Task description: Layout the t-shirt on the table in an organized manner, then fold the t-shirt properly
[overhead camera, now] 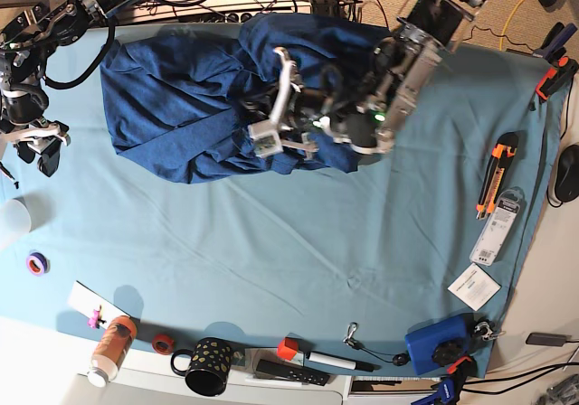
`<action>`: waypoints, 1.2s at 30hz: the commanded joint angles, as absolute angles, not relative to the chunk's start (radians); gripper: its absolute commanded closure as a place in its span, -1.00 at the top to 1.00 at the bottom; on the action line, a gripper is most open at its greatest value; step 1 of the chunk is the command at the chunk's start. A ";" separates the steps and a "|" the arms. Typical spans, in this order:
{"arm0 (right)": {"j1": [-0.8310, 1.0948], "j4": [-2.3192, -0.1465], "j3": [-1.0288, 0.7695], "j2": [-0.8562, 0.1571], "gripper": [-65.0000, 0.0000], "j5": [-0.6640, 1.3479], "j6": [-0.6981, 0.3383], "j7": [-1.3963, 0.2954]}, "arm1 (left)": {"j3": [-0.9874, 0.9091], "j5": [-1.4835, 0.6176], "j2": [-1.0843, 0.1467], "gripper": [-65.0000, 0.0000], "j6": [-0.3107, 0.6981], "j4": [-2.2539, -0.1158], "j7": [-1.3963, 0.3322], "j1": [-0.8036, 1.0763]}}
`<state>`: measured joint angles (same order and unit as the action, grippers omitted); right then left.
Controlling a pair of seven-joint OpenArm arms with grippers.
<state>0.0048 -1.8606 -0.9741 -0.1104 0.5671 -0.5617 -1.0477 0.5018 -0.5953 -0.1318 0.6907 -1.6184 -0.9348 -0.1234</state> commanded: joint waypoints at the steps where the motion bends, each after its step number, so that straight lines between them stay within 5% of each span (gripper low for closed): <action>1: -0.005 -1.876 -0.974 -0.124 0.00 0.587 -0.565 -1.026 | 0.515 -0.583 -0.107 -1.00 0.683 -1.636 -0.888 -0.153; 9: -0.004 -1.876 -0.974 -0.105 0.00 0.587 -0.569 -1.029 | 0.580 -0.281 -0.047 -1.00 0.479 -1.570 -0.676 -0.231; 13: 0.003 -1.876 -0.966 -0.113 0.00 0.726 -0.671 -1.108 | 0.572 -0.319 -0.052 -0.97 0.446 -1.551 -0.696 -0.265; 17: 0.009 -1.873 -0.906 -0.146 0.01 0.803 -0.695 -1.193 | 0.547 -0.398 -0.052 -0.01 0.487 -1.551 -0.722 -0.283; 19: 0.017 -1.853 -0.876 -0.165 0.14 0.804 -0.690 -1.198 | 0.538 -0.397 -0.053 0.18 0.484 -1.551 -0.725 -0.282; 36: 0.100 -1.470 -0.901 -0.327 0.22 1.074 -0.632 -1.396 | 0.533 -0.321 -0.109 0.18 0.400 -1.551 -0.725 -0.282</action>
<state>0.1078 -1.4490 -0.8959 -0.3077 1.0519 -0.6285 -1.4155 0.5369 -0.3107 -0.1169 0.3992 -1.5349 -0.7483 -0.2604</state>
